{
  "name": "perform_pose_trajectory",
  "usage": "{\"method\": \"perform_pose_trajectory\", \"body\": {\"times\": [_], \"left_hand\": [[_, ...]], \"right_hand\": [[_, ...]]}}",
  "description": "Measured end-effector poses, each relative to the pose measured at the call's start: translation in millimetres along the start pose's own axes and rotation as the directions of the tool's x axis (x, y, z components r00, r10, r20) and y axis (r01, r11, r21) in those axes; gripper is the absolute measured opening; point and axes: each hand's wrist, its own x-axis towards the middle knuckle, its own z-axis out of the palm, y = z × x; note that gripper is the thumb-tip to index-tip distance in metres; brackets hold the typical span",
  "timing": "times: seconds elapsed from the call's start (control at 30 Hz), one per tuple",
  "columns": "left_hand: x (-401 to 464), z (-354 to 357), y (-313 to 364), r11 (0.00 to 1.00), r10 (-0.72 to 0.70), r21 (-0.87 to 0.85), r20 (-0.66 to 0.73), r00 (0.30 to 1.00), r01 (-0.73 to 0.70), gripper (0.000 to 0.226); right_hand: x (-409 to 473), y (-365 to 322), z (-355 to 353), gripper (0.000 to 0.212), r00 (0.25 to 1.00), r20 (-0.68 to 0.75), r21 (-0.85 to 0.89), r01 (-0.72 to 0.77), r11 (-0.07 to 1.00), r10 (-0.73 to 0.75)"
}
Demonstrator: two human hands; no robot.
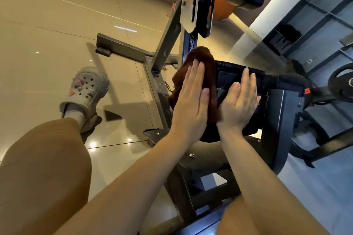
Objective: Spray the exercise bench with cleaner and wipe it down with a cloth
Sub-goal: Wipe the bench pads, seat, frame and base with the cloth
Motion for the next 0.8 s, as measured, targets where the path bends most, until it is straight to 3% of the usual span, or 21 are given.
{"method": "perform_pose_trajectory", "body": {"times": [0.23, 0.53, 0.8], "left_hand": [[-98.2, 1.8, -14.0, 0.995, -0.098, 0.039, 0.075, 0.992, 0.095, 0.052], [-1.8, -5.0, 6.7, 0.997, -0.075, -0.004, -0.017, 0.997, 0.075, 0.047], [-93.9, 2.7, 0.7, 0.987, -0.155, -0.046, 0.005, 0.988, 0.155, 0.051]], "right_hand": [[-0.8, -1.3, -0.3, 0.059, 1.0, 0.014, -0.016, -0.007, 1.0, 0.008], [-0.7, -2.9, 1.9, 0.058, 1.0, 0.001, -0.033, 0.008, 0.999, -0.008], [-0.7, -2.0, 1.3, 0.057, 1.0, -0.002, -0.016, 0.006, 1.0, -0.006]]}}
